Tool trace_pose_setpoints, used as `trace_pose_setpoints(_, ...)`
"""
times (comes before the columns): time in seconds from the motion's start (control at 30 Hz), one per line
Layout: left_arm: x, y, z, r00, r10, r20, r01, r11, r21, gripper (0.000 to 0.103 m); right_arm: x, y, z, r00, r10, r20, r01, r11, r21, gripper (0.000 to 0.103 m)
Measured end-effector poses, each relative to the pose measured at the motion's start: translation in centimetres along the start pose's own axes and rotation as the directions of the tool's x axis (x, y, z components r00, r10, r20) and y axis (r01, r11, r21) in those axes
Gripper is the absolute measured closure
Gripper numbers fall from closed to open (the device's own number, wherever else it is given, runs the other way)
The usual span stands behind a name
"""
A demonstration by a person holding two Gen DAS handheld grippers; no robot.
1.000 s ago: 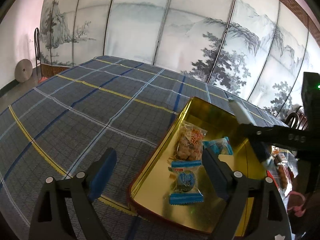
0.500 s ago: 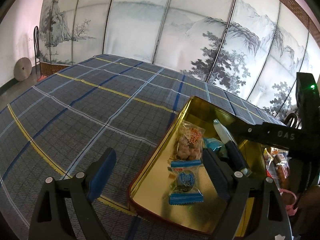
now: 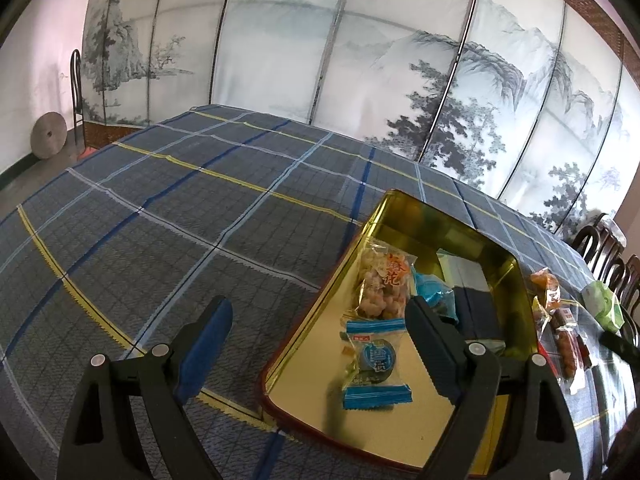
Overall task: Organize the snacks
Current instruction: 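Move the left gripper down around the red cake packet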
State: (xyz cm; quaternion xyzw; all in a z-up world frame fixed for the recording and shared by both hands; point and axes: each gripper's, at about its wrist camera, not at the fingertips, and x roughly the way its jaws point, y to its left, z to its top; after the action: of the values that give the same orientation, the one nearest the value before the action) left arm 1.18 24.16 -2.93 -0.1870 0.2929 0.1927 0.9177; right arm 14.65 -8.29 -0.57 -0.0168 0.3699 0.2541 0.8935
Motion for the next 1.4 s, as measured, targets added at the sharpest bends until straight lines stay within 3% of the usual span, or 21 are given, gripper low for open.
trace_pose_setpoints(0.1, 0.0, -0.1, 0.0, 1.0, 0.02, 0.0, -0.02, 1.0, 0.002, 0.018, -1.5, -5.8, -2.3, 0.985, -0.173, -0.028, 0.174, 0.984, 0.033, 0.05)
trace_pose_setpoints(0.2, 0.1, -0.5, 0.0, 0.999, 0.045, -0.007, -0.045, 0.999, 0.022, 0.018, -2.8, -11.0, -4.1, 0.959, -0.277, -0.057, 0.281, 0.956, 0.081, 0.05)
trace_pose_setpoints(0.37, -1.0, -2.8, -0.1, 0.993, 0.118, -0.018, -0.115, 0.983, 0.144, 0.019, -4.3, -17.1, -6.2, 0.93, -0.355, -0.092, 0.366, 0.913, 0.181, 0.05)
trace_pose_setpoints(0.5, -5.7, -6.6, 0.9, 0.997, -0.055, -0.062, 0.065, 0.984, 0.168, 0.017, -4.8, -19.5, -7.2, 0.934, -0.344, -0.101, 0.358, 0.905, 0.231, 0.046)
trace_pose_setpoints(0.53, -6.7, -8.2, 1.1, 0.99, -0.102, -0.099, 0.119, 0.977, 0.179, 0.011, -5.0, -19.7, -7.1, 0.938, -0.337, -0.085, 0.347, 0.908, 0.236, 0.045)
trace_pose_setpoints(0.57, -7.3, -10.1, 1.2, 0.979, -0.137, -0.151, 0.165, 0.967, 0.193, 0.002, -5.0, -19.7, -7.0, 0.94, -0.333, -0.072, 0.34, 0.911, 0.234, 0.044)
trace_pose_setpoints(0.67, -7.1, -16.1, 0.5, 0.916, -0.198, -0.349, 0.275, 0.943, 0.187, 0.001, -4.8, -19.7, -6.8, 0.946, -0.317, -0.061, 0.323, 0.919, 0.227, 0.044)
trace_pose_setpoints(0.73, -5.3, -19.3, -0.6, 0.86, -0.197, -0.471, 0.292, 0.946, 0.138, 0.001, -5.1, -19.4, -7.1, 0.951, -0.305, -0.041, 0.307, 0.927, 0.217, 0.044)
trace_pose_setpoints(0.8, -2.2, -21.8, -1.8, 0.807, -0.155, -0.57, 0.251, 0.963, 0.094, 0.004, -5.6, -19.2, -7.3, 0.958, -0.286, -0.016, 0.282, 0.933, 0.221, 0.043)
trace_pose_setpoints(0.87, 0.5, -22.7, -2.5, 0.759, -0.137, -0.636, 0.201, 0.979, 0.029, 0.019, -6.1, -19.4, -7.5, 0.968, -0.25, 0.009, 0.242, 0.942, 0.232, 0.043)
trace_pose_setpoints(0.9, 1.8, -23.0, -2.7, 0.74, -0.131, -0.66, 0.173, 0.985, -0.002, 0.021, -6.4, -19.5, -7.6, 0.971, -0.236, 0.025, 0.224, 0.944, 0.241, 0.042)
trace_pose_setpoints(1.0, 4.8, -23.4, -3.3, 0.707, -0.087, -0.701, 0.078, 0.996, -0.045, 0.025, -6.9, -19.5, -7.7, 0.978, -0.198, 0.062, 0.178, 0.953, 0.245, 0.042)
trace_pose_setpoints(1.07, 6.0, -23.8, -3.5, 0.695, -0.068, -0.716, 0.043, 0.998, -0.054, 0.025, -7.0, -19.3, -7.7, 0.981, -0.178, 0.077, 0.156, 0.96, 0.234, 0.042)
trace_pose_setpoints(1.17, 7.2, -24.4, -3.5, 0.71, -0.021, -0.704, 0.0, 1.0, -0.03, 0.024, -7.2, -19.2, -7.7, 0.985, -0.146, 0.097, 0.121, 0.968, 0.221, 0.042)
trace_pose_setpoints(1.23, 7.7, -24.5, -3.6, 0.709, 0.003, -0.706, -0.036, 0.999, -0.032, 0.024, -7.4, -19.2, -7.7, 0.985, -0.134, 0.11, 0.107, 0.969, 0.224, 0.042)
trace_pose_setpoints(1.27, 7.7, -24.7, -3.5, 0.723, 0.021, -0.691, -0.055, 0.998, -0.027, 0.024, -7.5, -19.2, -7.8, 0.985, -0.125, 0.117, 0.096, 0.97, 0.225, 0.042)
trace_pose_setpoints(1.4, 8.5, -25.2, -3.5, 0.731, 0.063, -0.68, -0.093, 0.996, -0.008, 0.019, -7.8, -19.4, -7.9, 0.986, -0.097, 0.138, 0.063, 0.971, 0.23, 0.041)
